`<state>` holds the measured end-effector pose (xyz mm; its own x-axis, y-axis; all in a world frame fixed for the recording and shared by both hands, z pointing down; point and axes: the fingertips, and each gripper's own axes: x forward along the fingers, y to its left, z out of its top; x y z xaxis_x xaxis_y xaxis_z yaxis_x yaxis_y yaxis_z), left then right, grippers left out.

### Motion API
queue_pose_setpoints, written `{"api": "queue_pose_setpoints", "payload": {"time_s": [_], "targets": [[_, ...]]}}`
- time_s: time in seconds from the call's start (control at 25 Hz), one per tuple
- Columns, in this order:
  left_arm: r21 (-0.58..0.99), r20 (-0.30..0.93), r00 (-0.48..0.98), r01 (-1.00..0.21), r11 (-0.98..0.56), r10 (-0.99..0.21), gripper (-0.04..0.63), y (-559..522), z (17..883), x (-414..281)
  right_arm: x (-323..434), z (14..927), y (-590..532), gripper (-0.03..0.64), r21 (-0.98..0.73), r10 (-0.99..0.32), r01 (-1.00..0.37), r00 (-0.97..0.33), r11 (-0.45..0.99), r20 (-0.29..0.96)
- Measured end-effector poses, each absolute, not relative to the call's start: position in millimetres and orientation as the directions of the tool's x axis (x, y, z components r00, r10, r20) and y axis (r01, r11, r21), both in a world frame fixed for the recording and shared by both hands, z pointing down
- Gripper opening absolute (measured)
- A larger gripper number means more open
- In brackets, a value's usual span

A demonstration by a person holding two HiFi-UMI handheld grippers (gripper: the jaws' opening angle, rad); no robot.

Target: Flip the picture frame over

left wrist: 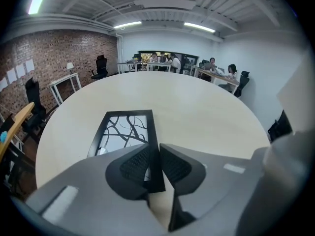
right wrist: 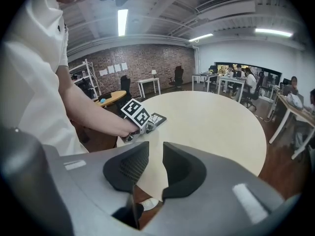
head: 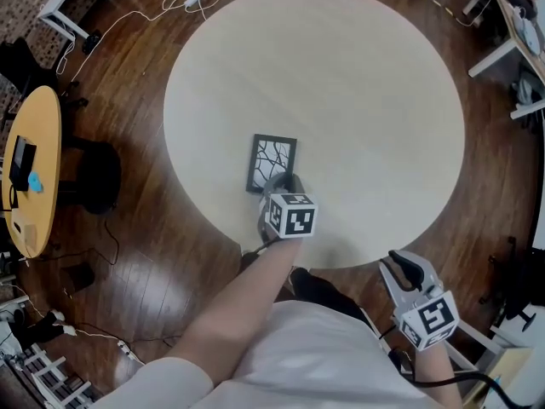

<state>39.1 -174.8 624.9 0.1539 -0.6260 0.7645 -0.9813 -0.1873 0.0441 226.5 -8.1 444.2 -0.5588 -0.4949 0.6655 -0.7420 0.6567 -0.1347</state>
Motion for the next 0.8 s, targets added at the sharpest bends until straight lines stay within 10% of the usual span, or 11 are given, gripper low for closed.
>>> {"api": "queue_pose_setpoints", "payload": {"time_s": [0.44,0.8], "targets": [[0.286,0.695,0.364,-0.931,-0.226,-0.62,0.06,-168.5,587.7,42.8,209.6,442.3,-19.4,0.092,-0.123,-0.511,-0.73,-0.577,0.672,0.637],[0.739,0.451,0.691,-0.644,-0.198,-0.565,0.06,-165.3,542.9,54.8,178.8,436.3,-26.8,0.092,-0.094,-0.538,-0.744,-0.559,0.662,0.631]]}}
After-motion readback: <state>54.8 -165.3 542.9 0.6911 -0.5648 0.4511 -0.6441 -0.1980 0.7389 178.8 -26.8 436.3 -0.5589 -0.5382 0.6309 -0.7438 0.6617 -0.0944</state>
